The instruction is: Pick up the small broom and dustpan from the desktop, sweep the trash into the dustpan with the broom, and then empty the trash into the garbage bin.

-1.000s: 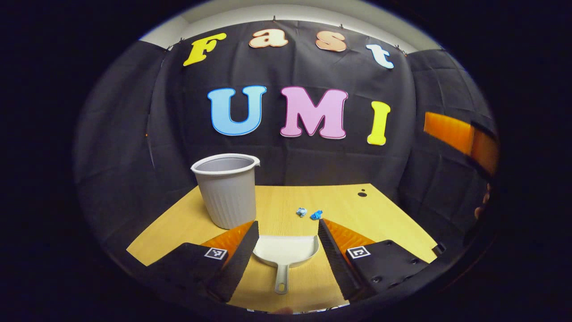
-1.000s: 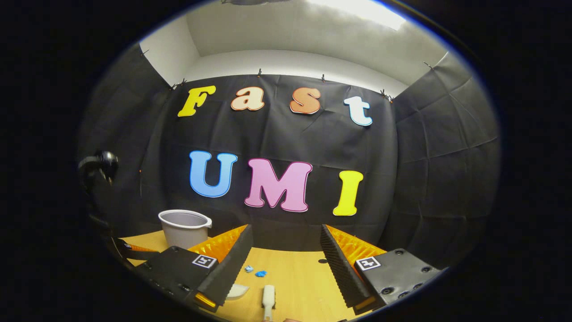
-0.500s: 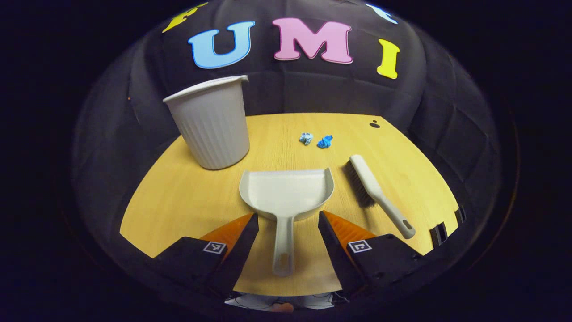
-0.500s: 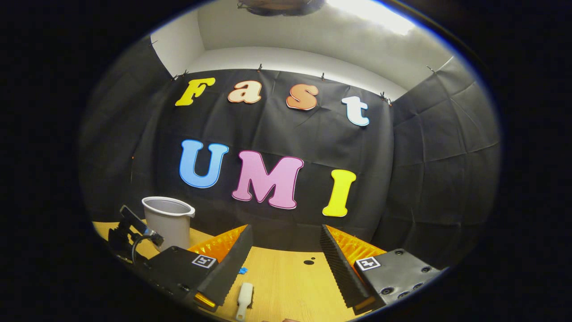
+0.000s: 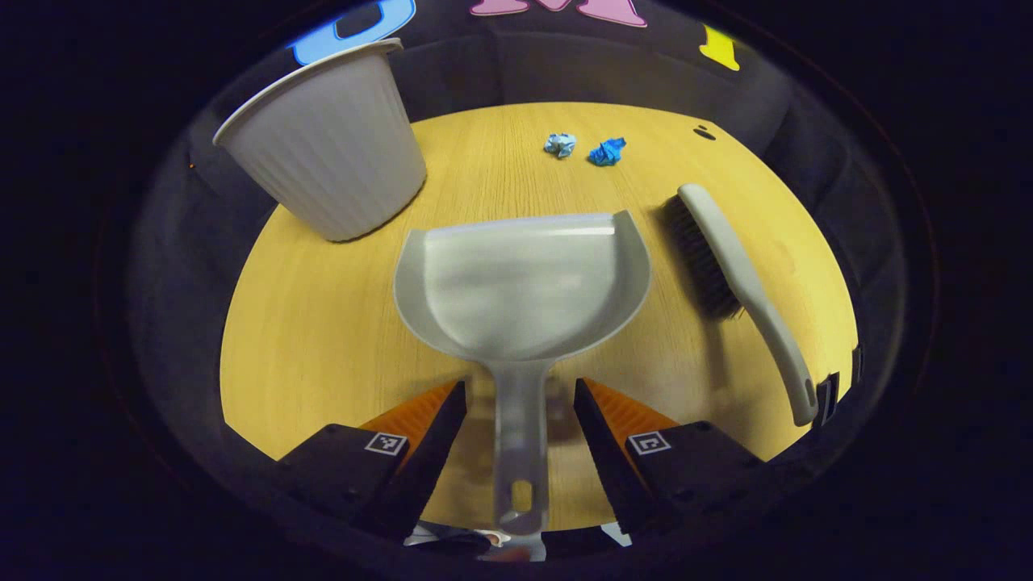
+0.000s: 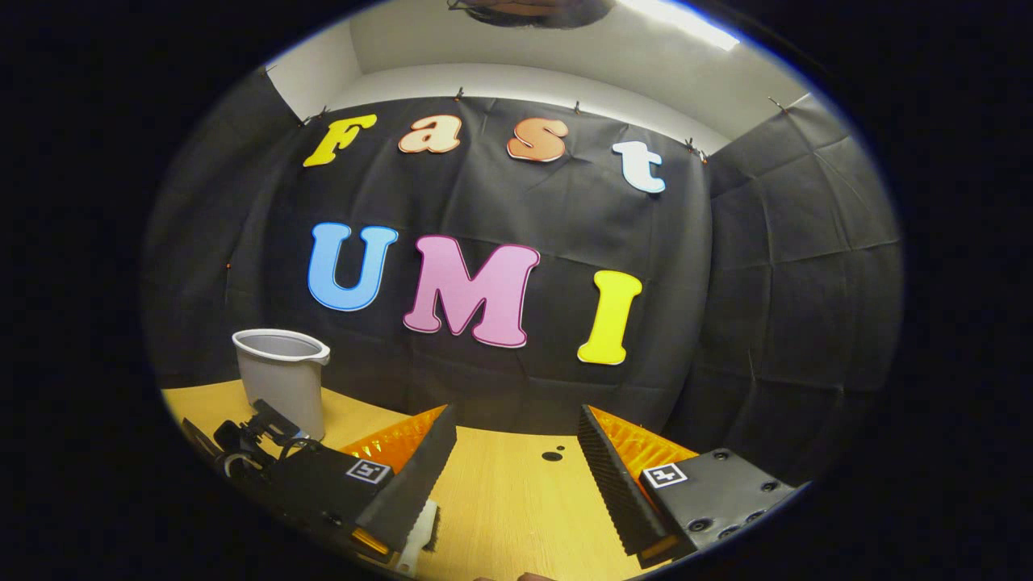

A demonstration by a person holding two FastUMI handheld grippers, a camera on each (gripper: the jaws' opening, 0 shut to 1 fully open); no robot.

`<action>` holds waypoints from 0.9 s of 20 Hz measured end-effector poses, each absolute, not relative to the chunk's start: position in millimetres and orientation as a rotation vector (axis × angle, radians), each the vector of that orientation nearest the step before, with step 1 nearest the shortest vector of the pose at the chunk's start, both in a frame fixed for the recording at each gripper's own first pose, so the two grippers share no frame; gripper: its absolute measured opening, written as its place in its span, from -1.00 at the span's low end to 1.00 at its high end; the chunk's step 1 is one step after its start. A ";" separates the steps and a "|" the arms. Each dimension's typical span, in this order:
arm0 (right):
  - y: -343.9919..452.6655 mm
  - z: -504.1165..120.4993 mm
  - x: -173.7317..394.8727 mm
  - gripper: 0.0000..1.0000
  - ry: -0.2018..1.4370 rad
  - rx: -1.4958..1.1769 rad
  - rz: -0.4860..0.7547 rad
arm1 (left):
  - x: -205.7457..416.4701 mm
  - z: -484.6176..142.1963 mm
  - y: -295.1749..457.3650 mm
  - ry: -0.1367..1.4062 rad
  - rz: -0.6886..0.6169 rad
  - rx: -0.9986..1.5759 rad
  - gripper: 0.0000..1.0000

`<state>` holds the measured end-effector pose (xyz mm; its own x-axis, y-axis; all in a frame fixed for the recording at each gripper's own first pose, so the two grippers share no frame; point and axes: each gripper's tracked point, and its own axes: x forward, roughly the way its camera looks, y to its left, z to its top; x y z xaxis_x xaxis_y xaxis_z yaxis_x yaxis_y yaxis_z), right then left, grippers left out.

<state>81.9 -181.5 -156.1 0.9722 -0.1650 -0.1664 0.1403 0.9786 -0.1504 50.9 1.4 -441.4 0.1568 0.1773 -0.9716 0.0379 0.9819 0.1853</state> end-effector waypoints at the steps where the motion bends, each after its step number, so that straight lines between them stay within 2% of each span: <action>1: -182.6 -161.9 81.4 0.94 0.194 -0.136 -0.156 | 54.7 -445.6 2.5 1.438 0.103 0.183 0.64; 5: -182.4 -178.5 79.5 0.94 0.244 -0.113 -0.153 | 65.8 -456.1 5.6 1.515 0.091 0.199 0.58; 6: -178.5 -185.2 79.1 0.94 0.270 -0.089 -0.147 | 66.4 -458.2 4.7 1.536 0.090 0.201 0.41; 9: -169.1 -198.6 79.8 0.94 0.330 -0.049 -0.131 | 67.0 -460.7 0.7 1.564 0.082 0.145 0.19; 11: -162.6 -205.0 78.7 0.94 0.363 -0.044 -0.113 | 66.6 -459.5 -0.8 1.588 0.093 0.120 -0.22; 12: -159.8 -207.4 77.4 0.94 0.381 -0.043 -0.104 | 65.4 -459.7 -0.8 1.593 0.090 0.123 -0.36; 18: -141.0 -232.9 58.2 0.95 0.540 0.016 -0.079 | 60.5 -456.6 1.1 1.623 0.066 0.121 -0.39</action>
<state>58.2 -141.0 -232.9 0.8548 -0.0709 -0.5141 0.0792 0.9968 -0.0058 60.5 1.1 -456.6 -0.0522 0.1183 -0.9916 0.0377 0.9925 0.1165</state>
